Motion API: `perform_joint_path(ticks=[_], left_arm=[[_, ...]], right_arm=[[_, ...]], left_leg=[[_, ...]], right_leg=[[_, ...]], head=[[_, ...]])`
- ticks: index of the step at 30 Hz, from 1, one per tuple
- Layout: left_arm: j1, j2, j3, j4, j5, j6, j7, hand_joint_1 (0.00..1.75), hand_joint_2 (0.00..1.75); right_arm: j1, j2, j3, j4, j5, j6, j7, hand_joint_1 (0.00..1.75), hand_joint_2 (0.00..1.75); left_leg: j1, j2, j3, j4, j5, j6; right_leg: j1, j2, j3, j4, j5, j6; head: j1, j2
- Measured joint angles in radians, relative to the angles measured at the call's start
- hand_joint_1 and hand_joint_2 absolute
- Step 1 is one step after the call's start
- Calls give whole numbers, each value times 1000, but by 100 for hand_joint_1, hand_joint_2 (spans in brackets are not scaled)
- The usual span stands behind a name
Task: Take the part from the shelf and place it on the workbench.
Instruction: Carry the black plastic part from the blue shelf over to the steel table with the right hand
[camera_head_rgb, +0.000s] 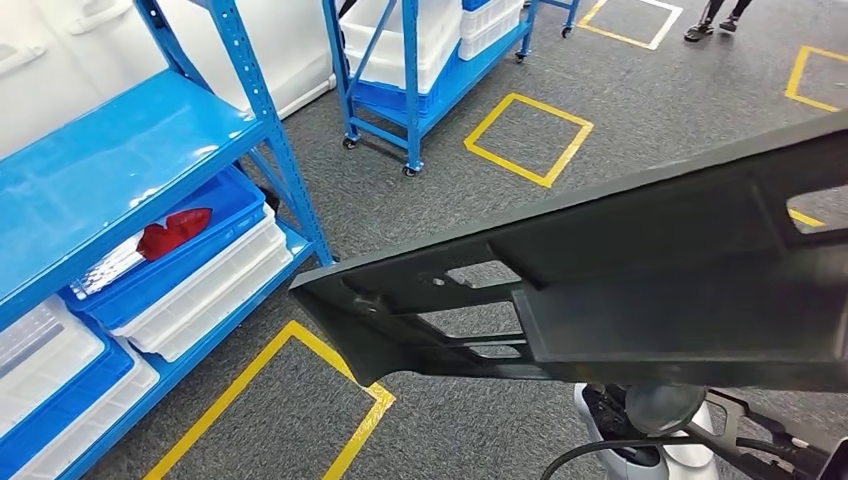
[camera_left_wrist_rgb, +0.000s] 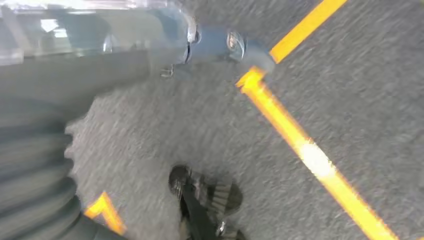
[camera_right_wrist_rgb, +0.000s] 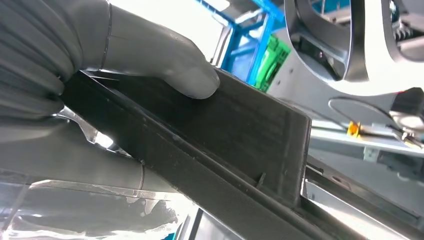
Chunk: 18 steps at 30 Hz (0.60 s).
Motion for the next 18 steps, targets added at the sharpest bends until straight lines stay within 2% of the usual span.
perform_joint_path(ticks=[2,3,4,6,7,8,10,11,12,13,14,15,17,18], left_arm=[[-1,4,0,0,0,-3,-3,0,175],[-1,5,0,0,-1,-4,-3,0,175],[0,5,0,0,-1,-3,-2,0,175],[-1,4,0,0,-2,0,-1,0,175],[-3,2,0,0,-1,2,-1,0,175],[-4,1,0,0,-1,3,-1,0,175],[-1,-1,0,0,0,4,-1,0,175],[1,-2,0,0,0,4,-1,0,175],[3,-2,0,0,0,4,-1,0,175],[3,-3,0,0,0,4,-1,0,175],[2,-3,0,0,0,4,-1,0,175],[1,-4,0,0,0,4,-1,0,175],[-1,-7,0,0,1,2,-6,0,175],[-1,-9,0,0,1,-1,-11,0,175]], right_arm=[[-5,4,0,10,-8,-6,0,175,175],[-6,5,0,13,-8,-8,0,175,175],[-5,5,0,16,-6,-9,0,175,175],[-2,5,-2,18,2,-9,0,175,175],[-2,5,-4,19,5,-7,0,175,175],[-3,5,-6,19,6,-5,0,175,175],[-3,5,-10,20,4,-2,0,175,175],[-3,5,-11,21,4,-2,0,175,175],[-1,5,-13,23,4,-2,0,175,175],[0,5,-15,24,4,-2,0,175,175],[1,5,-16,26,4,-1,0,175,175],[1,5,-18,27,3,0,0,175,175],[-2,5,-19,28,2,3,0,175,175],[-4,5,-19,29,3,4,0,175,175]], left_leg=[[1,-45,53,-132,59,8],[1,-62,69,-169,70,11],[0,-68,74,-182,68,13],[-1,-47,79,-190,73,21],[-1,-34,82,-197,77,28],[1,-21,85,-203,81,35],[-1,7,86,-209,84,44],[-3,22,86,-208,83,45],[-4,37,86,-208,82,45],[-4,51,86,-207,80,44],[-4,63,87,-207,78,43],[-5,75,89,-206,76,40],[-7,94,95,-203,69,32],[-10,103,98,-202,65,26]], right_leg=[[1,26,-2,5,-1,5],[0,37,-5,7,0,10],[-2,48,-9,7,2,17],[-7,63,-14,6,7,31],[-6,47,-19,13,1,36],[-4,20,-30,36,-14,40],[-2,-43,-83,143,-74,45],[-4,-56,-116,212,-104,48],[-7,-62,-141,264,-121,51],[-10,-65,-150,283,-120,53],[-12,-70,-136,261,-101,54],[-12,-81,-102,200,-69,54],[-8,-124,-26,60,-23,47],[-4,-138,-4,18,-13,41]], head=[[1,0],[1,0],[1,0],[1,0],[2,0],[4,0],[7,0],[8,0],[8,0],[8,0],[8,0],[8,0],[8,0],[7,0]])
